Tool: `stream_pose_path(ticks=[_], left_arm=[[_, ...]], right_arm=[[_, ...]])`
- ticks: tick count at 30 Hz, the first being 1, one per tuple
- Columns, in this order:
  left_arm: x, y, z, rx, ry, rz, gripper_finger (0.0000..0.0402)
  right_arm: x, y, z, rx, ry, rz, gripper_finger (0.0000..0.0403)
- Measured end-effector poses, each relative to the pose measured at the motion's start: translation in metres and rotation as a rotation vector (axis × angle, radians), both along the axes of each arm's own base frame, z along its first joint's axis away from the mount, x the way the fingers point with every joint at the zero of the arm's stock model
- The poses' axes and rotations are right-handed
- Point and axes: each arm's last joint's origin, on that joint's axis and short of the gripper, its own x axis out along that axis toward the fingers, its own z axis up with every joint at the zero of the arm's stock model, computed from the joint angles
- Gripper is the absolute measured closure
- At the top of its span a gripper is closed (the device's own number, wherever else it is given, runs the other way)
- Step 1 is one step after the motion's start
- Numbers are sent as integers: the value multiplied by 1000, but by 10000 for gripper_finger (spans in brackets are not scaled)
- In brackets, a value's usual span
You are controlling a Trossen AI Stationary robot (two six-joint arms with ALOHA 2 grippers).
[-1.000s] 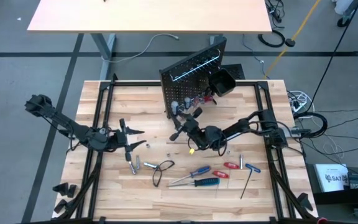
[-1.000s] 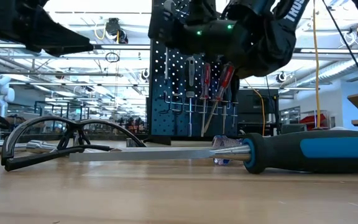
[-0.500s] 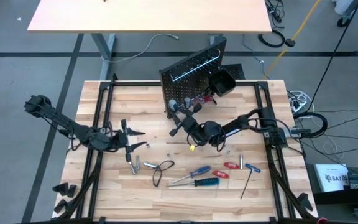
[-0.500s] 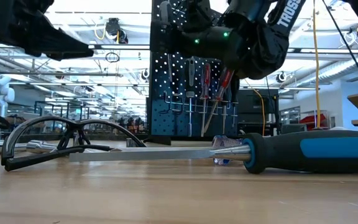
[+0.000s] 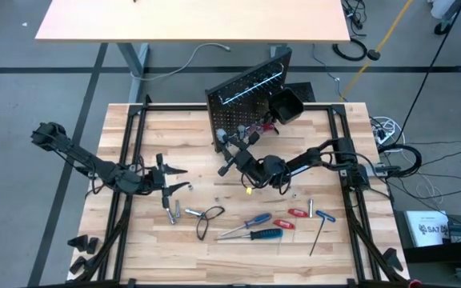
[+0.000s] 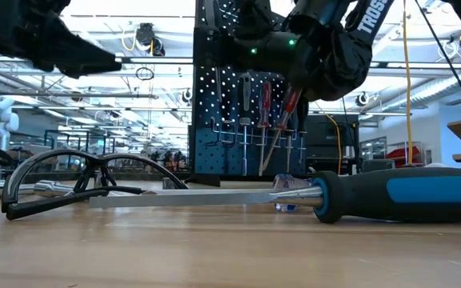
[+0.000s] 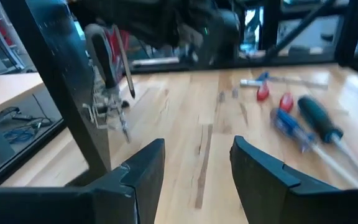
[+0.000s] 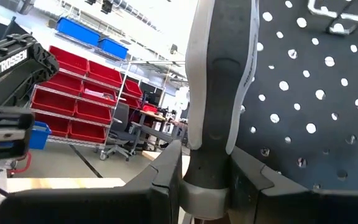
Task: Hang tools onto peg board
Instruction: Hang the gray black screwdriver on the peg board
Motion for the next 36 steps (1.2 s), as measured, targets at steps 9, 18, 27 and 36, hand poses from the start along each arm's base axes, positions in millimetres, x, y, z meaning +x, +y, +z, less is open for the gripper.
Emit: stream_pose_path(ticks=[9,18,27,36], left_arm=[[5,11,8,6,-70,56,217],[8,17,7,-9,-64,55,217],[15,20,-1,-3,-12,63,217],[18,19,-2,-7,-12,43,217]], right_arm=[[-9,2,5,42,-25,-1,328],[-13,-17,15,16,-60,24,328],[-9,-31,1,38,-50,29,328],[-9,-36,-10,32,-6,-10,328]])
